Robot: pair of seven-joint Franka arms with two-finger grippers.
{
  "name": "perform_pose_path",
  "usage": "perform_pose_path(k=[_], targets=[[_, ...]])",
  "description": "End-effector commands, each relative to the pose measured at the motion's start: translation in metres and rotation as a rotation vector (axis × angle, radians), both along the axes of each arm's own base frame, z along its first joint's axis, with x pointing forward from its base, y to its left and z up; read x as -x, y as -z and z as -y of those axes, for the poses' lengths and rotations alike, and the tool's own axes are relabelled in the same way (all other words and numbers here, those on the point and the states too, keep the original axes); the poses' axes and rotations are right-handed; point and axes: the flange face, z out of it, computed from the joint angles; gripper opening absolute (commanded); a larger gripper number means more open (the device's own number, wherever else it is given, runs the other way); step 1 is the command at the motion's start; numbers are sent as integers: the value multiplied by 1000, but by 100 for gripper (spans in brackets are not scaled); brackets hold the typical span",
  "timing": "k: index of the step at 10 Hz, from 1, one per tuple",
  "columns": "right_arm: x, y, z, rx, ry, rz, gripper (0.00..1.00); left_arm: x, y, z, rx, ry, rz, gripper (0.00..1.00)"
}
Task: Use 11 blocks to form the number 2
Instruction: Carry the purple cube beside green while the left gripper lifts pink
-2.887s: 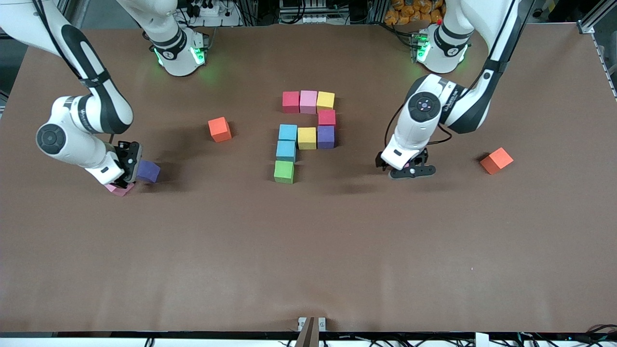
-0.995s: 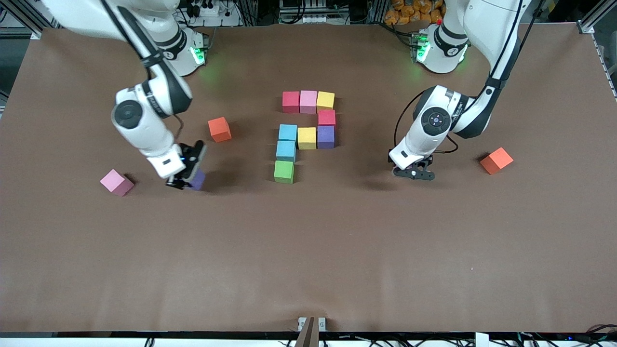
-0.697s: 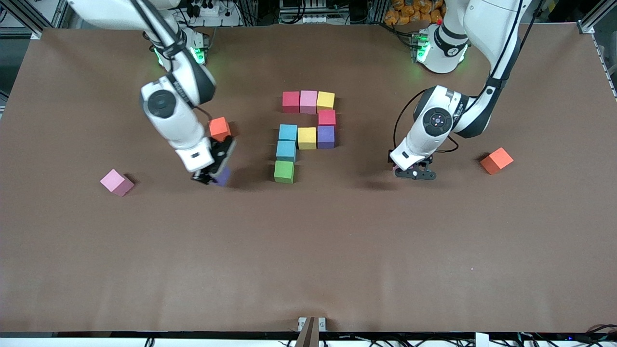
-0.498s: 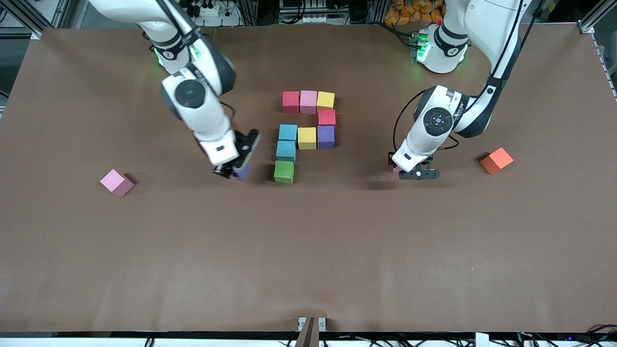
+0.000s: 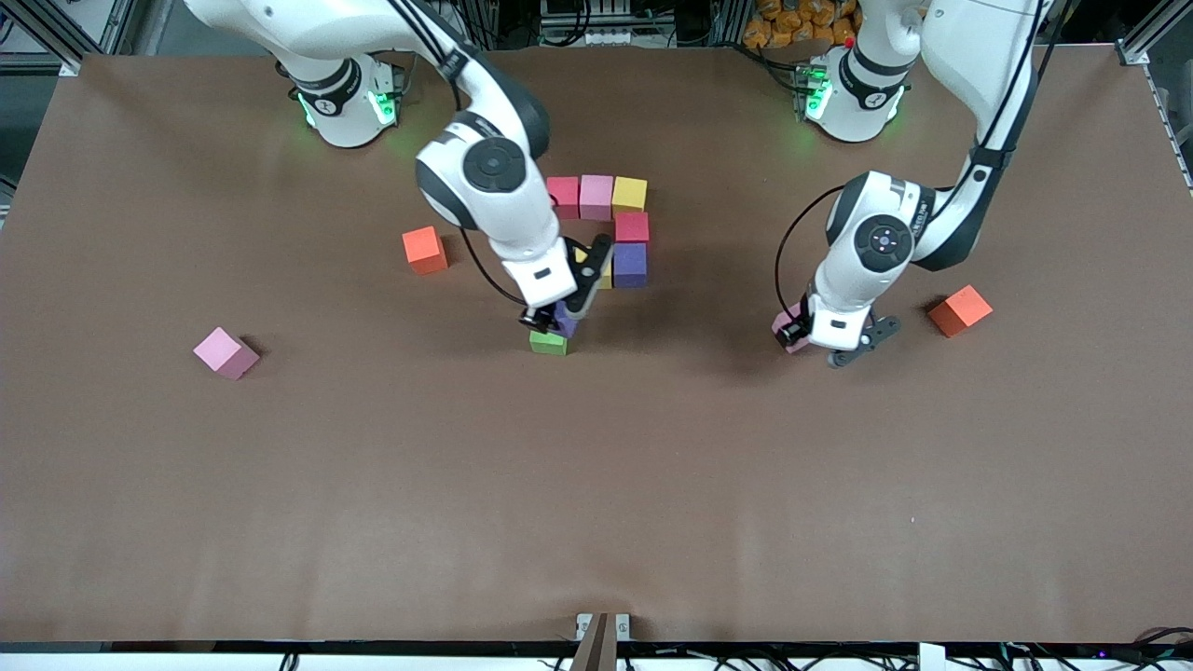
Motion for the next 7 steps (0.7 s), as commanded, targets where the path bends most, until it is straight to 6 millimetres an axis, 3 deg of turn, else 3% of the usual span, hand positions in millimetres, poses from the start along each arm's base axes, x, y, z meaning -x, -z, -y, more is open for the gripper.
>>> perform_pose_path(k=[1, 3, 4, 7], targets=[[-10, 1, -20, 18, -23, 36, 35, -16, -25, -15, -13, -168, -33, 0], [-11, 6, -34, -9, -66, 82, 35, -29, -41, -17, -23, -281, -32, 0], [-10, 20, -35, 1, -97, 70, 35, -34, -44, -25, -21, -322, -28, 0], [1, 61, -53, 54, -204, 58, 35, -38, -44, -19, -20, -416, -23, 0]])
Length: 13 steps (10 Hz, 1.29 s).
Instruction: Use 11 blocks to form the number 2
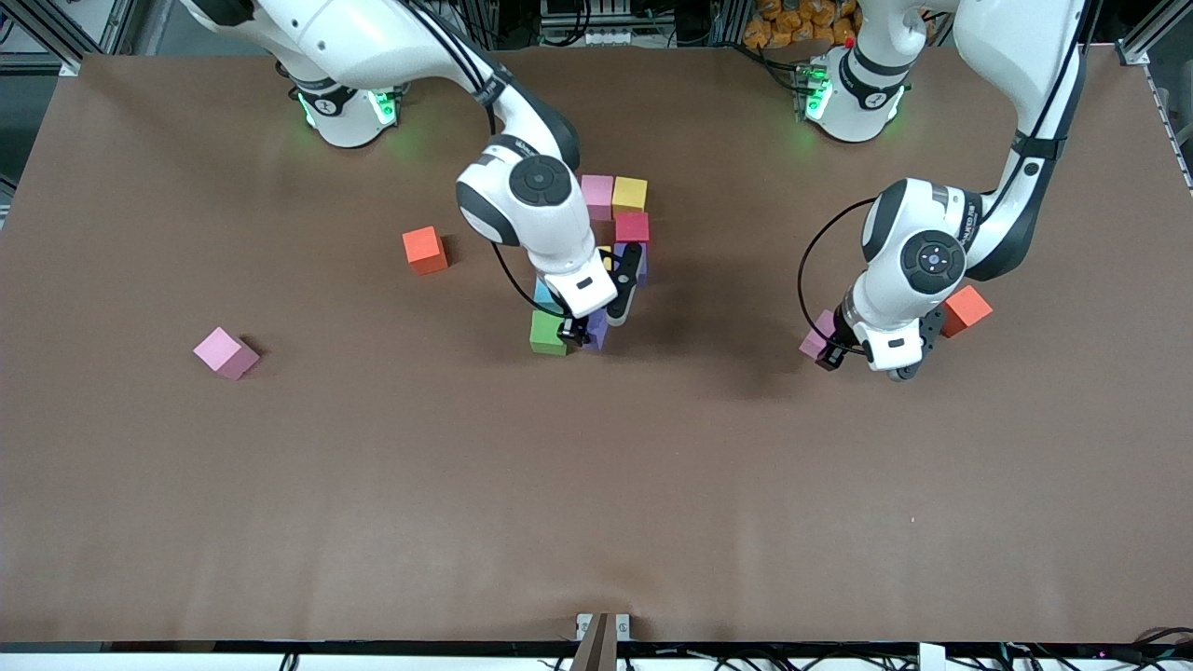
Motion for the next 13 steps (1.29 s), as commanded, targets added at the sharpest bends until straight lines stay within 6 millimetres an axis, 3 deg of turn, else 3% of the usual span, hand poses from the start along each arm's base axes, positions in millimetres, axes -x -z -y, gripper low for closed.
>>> perform_pose_path(k=[1, 4, 13], targets=[[5, 30, -25, 30, -63, 5, 35, -8, -5, 8, 12, -84, 2, 0], [3, 40, -29, 36, -89, 21, 35, -14, -7, 10, 16, -100, 11, 0], [2, 57, -9, 59, -140, -1, 37, -20, -5, 15, 17, -134, 16, 0]])
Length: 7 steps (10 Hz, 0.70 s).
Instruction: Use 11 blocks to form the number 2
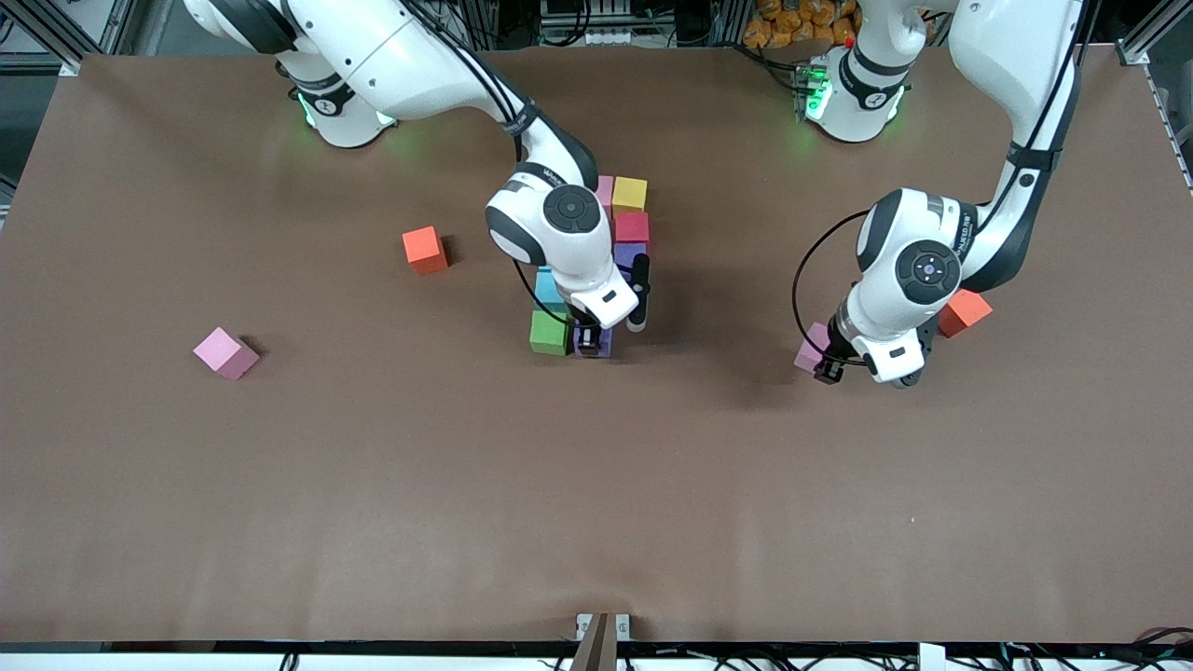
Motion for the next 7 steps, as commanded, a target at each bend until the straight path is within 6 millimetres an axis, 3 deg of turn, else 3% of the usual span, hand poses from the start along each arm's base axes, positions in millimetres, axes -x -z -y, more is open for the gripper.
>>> perform_pose_path(k=[1, 7], targets=[[1, 7, 5, 0, -13, -4, 37, -3, -2, 5, 11, -21, -9, 0], [-2, 11, 8, -13, -10, 5, 37, -2, -3, 8, 12, -25, -8, 0]])
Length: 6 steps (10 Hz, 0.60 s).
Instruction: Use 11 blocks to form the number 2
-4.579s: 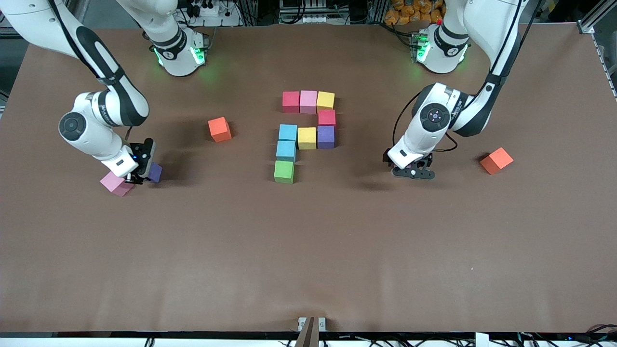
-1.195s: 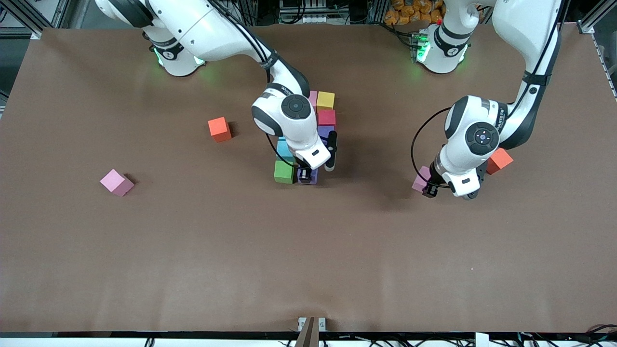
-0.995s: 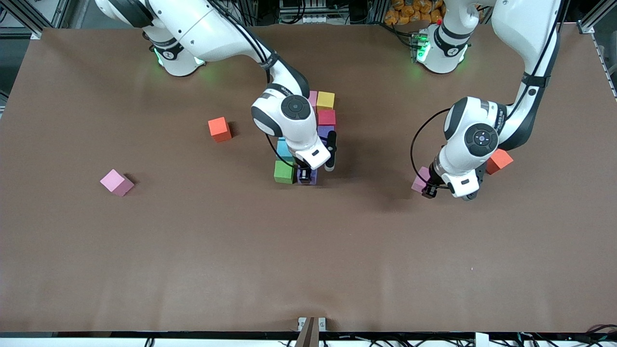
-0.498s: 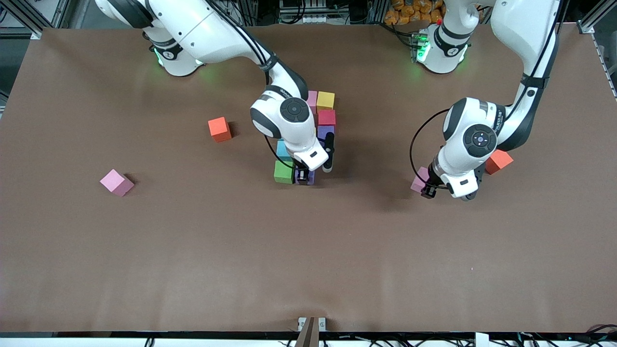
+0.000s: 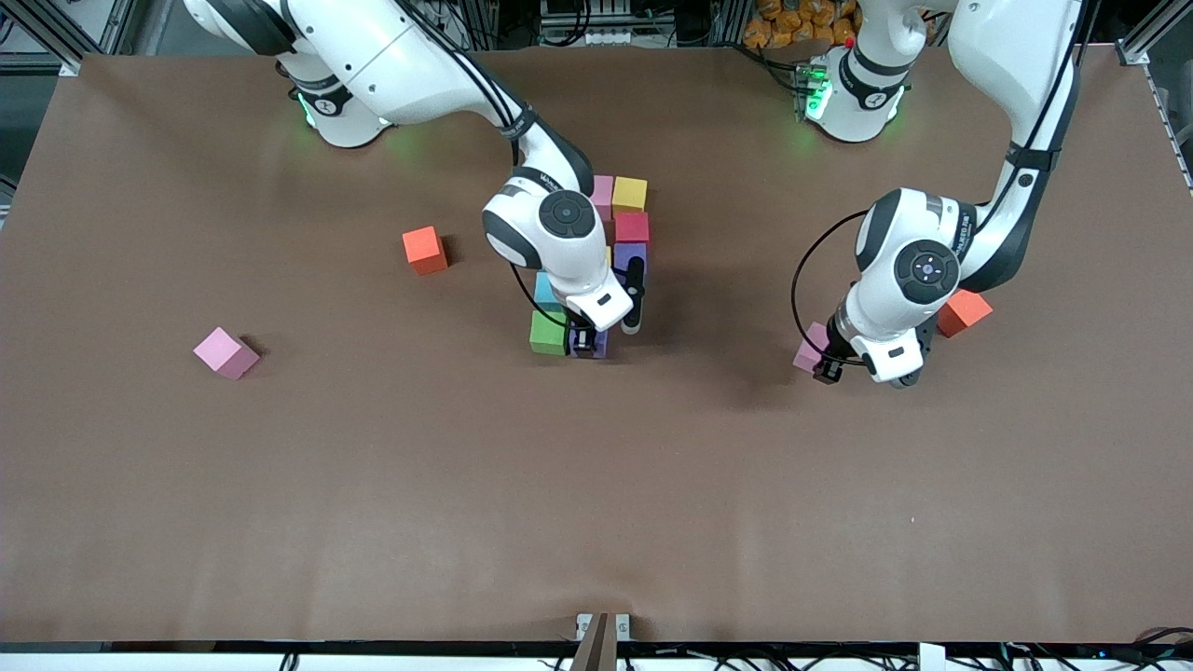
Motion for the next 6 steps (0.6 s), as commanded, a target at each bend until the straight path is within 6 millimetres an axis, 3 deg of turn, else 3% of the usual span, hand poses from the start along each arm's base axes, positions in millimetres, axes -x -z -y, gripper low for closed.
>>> perform_pose_path(k=[1, 6], targets=[[-5, 3, 5, -9, -6, 4, 37, -2, -2, 6, 10, -31, -8, 0], [-2, 9, 8, -12, -7, 0, 37, -2, -1, 7, 10, -30, -10, 0]])
